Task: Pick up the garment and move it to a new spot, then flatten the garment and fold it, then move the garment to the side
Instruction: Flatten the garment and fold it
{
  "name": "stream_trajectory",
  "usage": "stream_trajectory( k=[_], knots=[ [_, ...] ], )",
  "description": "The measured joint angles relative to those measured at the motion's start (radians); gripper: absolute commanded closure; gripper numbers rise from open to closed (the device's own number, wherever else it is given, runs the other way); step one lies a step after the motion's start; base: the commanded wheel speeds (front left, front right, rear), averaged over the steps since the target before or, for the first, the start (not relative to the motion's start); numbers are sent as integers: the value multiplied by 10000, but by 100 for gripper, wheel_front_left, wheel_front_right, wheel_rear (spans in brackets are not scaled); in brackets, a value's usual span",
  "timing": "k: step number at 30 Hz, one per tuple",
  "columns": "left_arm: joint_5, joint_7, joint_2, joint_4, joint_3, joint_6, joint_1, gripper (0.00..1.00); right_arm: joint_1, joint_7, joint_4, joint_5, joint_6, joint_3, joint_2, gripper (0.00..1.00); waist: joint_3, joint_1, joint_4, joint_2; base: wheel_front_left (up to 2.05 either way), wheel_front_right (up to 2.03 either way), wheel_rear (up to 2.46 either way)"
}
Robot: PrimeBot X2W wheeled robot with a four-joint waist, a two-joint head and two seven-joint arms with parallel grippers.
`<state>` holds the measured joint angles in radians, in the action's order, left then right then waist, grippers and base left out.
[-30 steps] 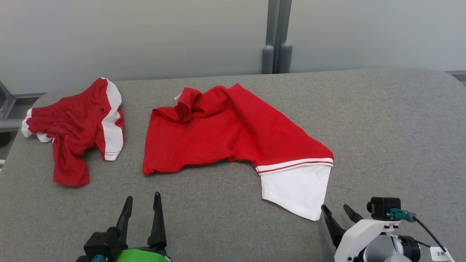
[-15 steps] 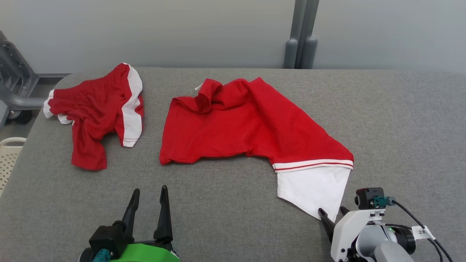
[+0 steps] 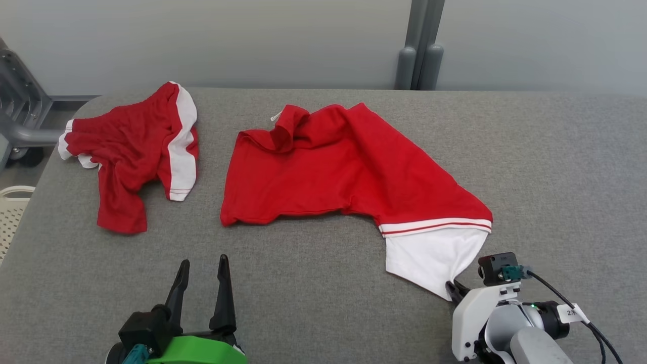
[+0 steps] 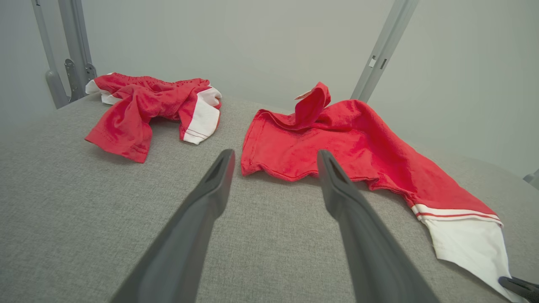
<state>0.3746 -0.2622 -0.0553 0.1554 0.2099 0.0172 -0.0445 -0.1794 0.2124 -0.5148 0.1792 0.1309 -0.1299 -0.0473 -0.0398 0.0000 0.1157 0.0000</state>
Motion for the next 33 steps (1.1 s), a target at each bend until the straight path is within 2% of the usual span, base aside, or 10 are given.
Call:
stream_trajectory(
  k=[10, 21, 27, 33],
  knots=[
    [10, 0, 10, 25, -92, -58, -1, 0, 29, -564, 859, 343, 0, 600, -8, 100, 69, 0, -277, 0, 0, 0, 0],
    [474, 96, 29, 207, 73, -128, 4, 0, 968, -497, 2961, 92, 0, 1705, -8, 100, 144, 0, -877, 0, 0, 0, 0],
    [865, 387, 35, 765, 178, -276, 337, 0, 1544, -107, 4165, -17, 0, 2255, -13, 100, 86, 0, -1228, 0, 0, 0, 0],
    [1442, 978, 44, 1873, 332, -360, 849, 0, 1753, 77, 4746, -69, 0, 2414, -12, 100, -60, 0, -1503, 0, 0, 0, 0]
  ],
)
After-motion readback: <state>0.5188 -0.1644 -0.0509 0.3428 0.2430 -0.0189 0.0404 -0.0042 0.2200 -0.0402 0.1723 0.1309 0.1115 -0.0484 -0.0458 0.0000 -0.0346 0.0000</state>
